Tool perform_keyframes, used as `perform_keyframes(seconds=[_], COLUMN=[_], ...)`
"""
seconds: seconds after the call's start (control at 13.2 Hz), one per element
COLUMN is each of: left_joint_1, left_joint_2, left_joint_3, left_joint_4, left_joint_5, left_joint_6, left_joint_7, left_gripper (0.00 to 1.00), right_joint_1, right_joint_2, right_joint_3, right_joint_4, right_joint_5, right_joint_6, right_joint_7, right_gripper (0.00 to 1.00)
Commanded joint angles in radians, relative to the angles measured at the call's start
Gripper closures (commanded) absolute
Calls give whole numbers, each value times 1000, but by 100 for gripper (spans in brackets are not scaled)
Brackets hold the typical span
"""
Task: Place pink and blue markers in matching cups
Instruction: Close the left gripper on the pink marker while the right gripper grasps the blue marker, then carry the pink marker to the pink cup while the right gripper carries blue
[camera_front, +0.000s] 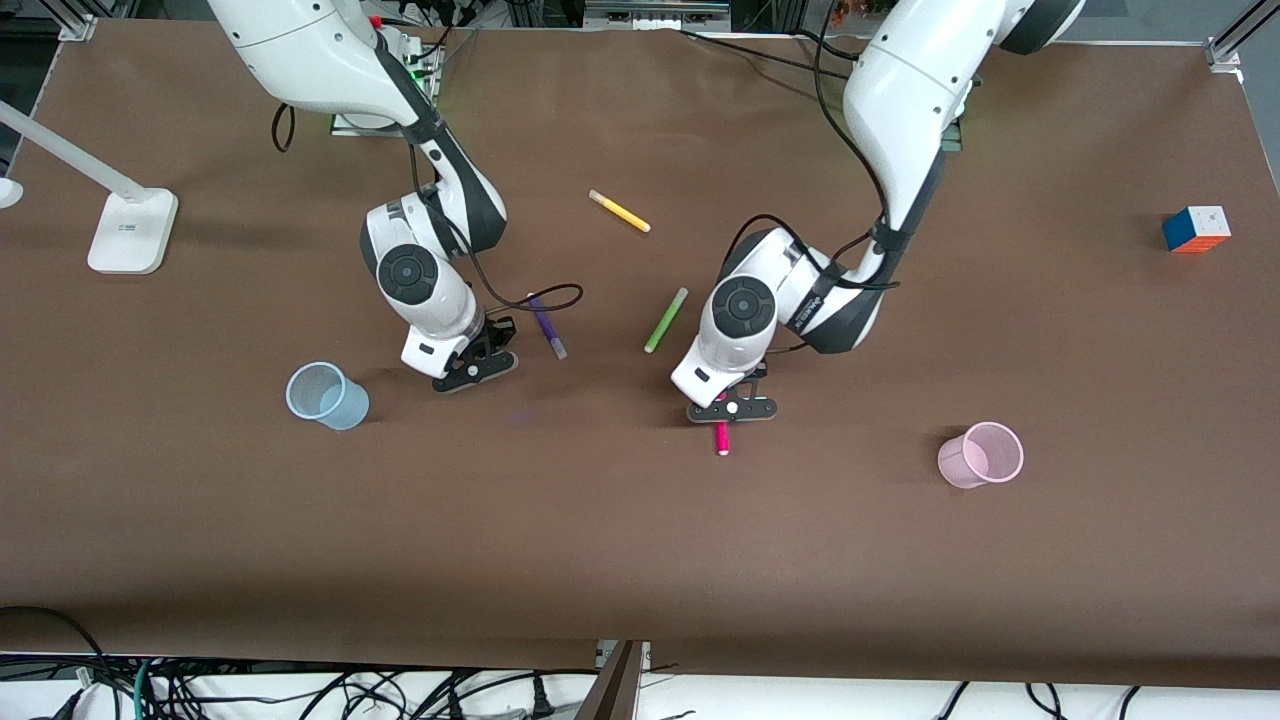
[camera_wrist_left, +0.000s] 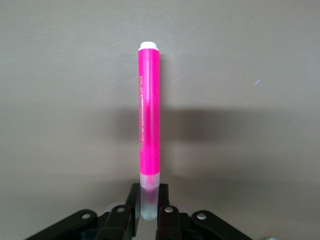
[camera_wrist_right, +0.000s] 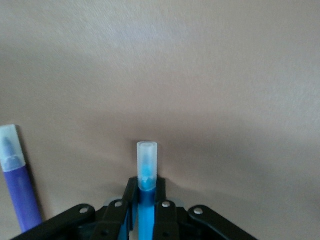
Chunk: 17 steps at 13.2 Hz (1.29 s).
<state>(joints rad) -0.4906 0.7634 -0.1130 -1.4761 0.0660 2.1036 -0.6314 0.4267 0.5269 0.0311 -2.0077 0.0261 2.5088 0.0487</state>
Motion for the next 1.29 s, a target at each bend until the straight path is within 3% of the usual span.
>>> perform_keyframes(seconds=[0.0, 0.3, 0.53, 0.68, 0.91, 1.21], left_joint_1=[27, 95, 121, 122, 126, 214], left_joint_2=[-12, -56, -92, -92, -92, -78], left_joint_3=[-1, 38, 64, 68, 81, 79], left_joint_4=[88, 114, 117, 146, 148, 143], left_joint_5=[28, 49, 187, 285, 466, 650], left_joint_6=[-219, -466, -624, -706, -787, -792], left_joint_7=[134, 424, 641, 772, 936, 1194], left_gripper=[100, 100, 100, 100, 100, 100], right_joint_1=[-3, -38, -107, -149, -227, -333], right_joint_2=[-48, -85, -85, -94, -111, -110], right_joint_3=[-11, -30, -33, -34, -36, -37], right_joint_4=[19, 157, 305, 357, 362, 362], right_joint_5=[12, 14, 20, 79, 167, 300], right_joint_6=[-19, -224, -460, -556, -588, -590], right_joint_7=[-62, -204, -408, -566, -847, -1168], right_gripper=[100, 100, 100, 100, 100, 100])
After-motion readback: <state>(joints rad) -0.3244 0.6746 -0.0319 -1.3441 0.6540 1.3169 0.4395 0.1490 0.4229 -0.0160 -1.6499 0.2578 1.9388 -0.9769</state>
